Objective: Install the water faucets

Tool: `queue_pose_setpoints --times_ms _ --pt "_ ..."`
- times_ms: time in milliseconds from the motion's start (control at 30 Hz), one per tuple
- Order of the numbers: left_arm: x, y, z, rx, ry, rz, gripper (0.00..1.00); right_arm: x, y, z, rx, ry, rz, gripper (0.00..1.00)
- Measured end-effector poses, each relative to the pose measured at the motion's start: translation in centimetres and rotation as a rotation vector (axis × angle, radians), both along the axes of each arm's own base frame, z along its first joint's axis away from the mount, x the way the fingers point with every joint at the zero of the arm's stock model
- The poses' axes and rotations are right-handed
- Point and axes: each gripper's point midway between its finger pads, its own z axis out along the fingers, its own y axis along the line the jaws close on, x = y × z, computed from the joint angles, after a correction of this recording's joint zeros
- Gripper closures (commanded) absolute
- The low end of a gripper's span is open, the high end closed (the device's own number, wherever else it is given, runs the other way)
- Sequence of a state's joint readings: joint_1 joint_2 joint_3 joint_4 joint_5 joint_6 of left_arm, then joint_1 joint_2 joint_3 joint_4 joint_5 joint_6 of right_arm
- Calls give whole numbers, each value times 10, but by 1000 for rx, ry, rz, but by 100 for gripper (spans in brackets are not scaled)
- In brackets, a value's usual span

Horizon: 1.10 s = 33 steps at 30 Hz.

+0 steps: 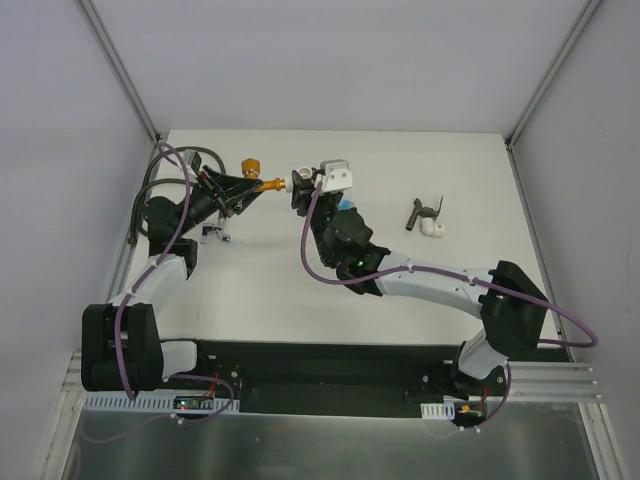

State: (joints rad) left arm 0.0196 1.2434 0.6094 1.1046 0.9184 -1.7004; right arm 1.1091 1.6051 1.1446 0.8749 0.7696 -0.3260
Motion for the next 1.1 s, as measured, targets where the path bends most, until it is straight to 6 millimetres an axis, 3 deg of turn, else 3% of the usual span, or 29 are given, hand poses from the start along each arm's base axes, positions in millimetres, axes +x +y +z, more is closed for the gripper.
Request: queue_pose_setpoints --times_ms 1100 --pt "-1 -1 -1 24 -21 -7 100 3 -2 -4 0 117 -5 98"
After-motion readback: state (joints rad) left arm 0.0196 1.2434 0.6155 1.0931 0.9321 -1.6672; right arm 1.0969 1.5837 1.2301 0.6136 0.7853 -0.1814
